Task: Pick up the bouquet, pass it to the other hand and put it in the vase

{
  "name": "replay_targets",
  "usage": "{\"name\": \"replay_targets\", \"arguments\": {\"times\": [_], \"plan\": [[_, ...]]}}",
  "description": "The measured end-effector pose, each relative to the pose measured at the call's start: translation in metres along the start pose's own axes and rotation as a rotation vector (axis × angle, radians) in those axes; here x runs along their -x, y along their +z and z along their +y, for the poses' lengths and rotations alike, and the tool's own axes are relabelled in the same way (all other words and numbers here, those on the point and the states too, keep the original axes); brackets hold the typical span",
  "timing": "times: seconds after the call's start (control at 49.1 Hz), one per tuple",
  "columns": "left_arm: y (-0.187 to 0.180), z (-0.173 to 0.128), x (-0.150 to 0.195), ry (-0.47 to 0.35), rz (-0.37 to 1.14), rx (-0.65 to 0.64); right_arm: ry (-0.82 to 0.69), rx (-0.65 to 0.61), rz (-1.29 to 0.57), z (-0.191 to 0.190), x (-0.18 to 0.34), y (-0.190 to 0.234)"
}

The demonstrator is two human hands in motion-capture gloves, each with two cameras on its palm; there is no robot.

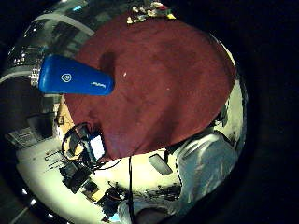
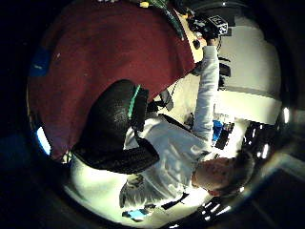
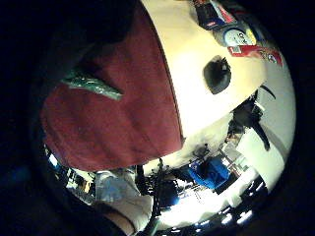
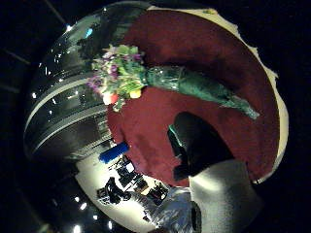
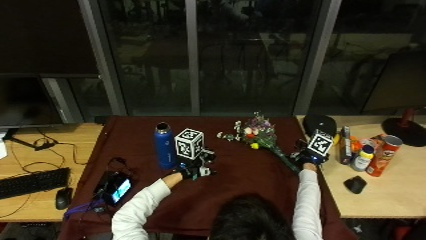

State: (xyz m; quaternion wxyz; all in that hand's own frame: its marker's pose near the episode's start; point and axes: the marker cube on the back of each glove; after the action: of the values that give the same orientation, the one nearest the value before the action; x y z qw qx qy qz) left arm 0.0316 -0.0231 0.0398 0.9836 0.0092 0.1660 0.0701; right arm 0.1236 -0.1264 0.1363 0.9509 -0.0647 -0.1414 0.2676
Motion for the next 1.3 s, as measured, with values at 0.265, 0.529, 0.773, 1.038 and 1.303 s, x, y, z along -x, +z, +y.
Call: {"name": "replay_targets", "arguments": {"times": [0.265,0.529,0.773,1.038,1.303], "plan": [[0.010,-0.007,0.000,-0.012,0.009,0.006,0.022,0.054,0.077,-0.004,-0.011,0.034],[0.014,-0.008,0.006,-0.020,0.023,0.015,0.070,-0.030,0.171,-0.013,-0.012,0.060],[0.006,-0.001,0.006,-0.017,0.045,-0.035,0.105,-0.069,0.249,0.001,0.008,0.069],[0.003,0.007,0.018,-0.047,0.035,-0.021,0.082,-0.045,0.181,0.014,0.023,0.055],[-0.017,0.023,0.027,-0.061,0.086,-0.048,-0.021,-0.518,0.038,0.036,0.041,0.042]]}}
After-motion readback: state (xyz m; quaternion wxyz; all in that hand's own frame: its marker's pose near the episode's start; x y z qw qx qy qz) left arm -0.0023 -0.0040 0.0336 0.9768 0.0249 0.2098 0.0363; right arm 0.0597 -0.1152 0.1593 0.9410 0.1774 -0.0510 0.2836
